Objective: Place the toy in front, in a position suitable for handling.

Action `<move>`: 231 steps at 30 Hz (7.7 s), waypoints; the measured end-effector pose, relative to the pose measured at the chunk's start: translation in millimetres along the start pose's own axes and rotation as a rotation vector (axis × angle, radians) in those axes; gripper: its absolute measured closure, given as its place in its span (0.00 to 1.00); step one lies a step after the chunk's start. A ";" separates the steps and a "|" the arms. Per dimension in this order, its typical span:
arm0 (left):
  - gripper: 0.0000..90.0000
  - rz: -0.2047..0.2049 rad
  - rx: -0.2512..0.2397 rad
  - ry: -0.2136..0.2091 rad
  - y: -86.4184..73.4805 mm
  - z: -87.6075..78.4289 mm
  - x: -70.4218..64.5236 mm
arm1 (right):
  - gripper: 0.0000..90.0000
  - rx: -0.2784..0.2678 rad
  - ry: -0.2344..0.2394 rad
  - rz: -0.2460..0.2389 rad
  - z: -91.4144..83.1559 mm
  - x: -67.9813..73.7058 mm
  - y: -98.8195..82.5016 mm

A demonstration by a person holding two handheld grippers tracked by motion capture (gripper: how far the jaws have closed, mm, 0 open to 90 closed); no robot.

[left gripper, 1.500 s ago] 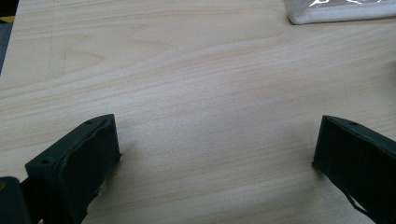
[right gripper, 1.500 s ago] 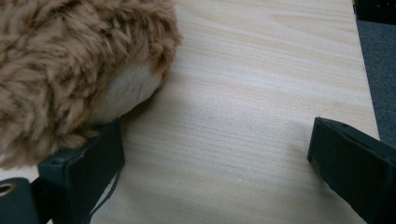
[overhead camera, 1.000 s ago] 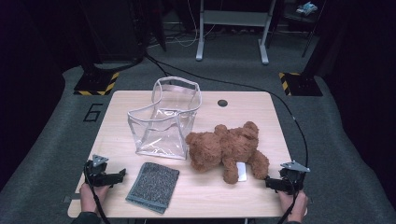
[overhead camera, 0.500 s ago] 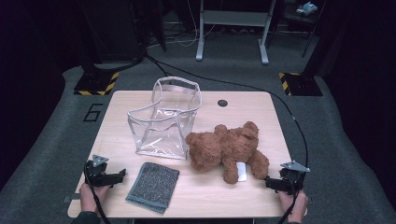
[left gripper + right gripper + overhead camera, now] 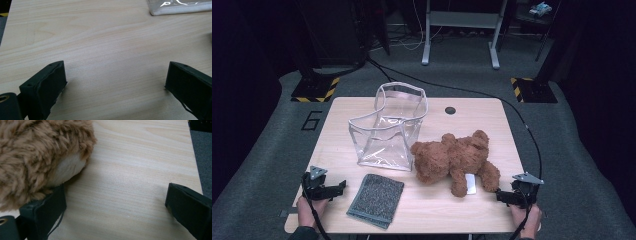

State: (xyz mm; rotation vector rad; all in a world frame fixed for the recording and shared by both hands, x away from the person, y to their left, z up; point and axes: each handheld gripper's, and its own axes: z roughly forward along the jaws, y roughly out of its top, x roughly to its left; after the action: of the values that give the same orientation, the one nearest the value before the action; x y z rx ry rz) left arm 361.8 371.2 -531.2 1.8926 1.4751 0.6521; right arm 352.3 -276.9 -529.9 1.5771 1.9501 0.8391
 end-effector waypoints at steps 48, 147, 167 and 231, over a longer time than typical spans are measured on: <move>0.45 0.135 -0.203 -0.171 129.7 32.3 -5.5 | 0.03 -0.002 -0.002 0.002 0.1 -0.2 0.0; 0.97 0.257 0.074 0.100 297.1 45.6 -51.9 | 0.04 -0.004 -0.004 0.004 0.2 -0.4 0.2; 0.97 0.191 0.093 0.206 289.5 35.7 9.0 | 0.04 -0.005 -0.005 0.004 0.2 -0.2 0.1; 0.30 0.124 -0.131 -0.023 138.8 -3.1 -86.9 | 0.04 -0.003 -0.009 0.007 0.0 0.1 0.1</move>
State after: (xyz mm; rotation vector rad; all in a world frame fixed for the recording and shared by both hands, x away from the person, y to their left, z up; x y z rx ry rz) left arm 428.4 265.0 -425.7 1.8940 1.2764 0.7623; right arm 352.3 -276.8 -529.8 1.5846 1.9373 0.8356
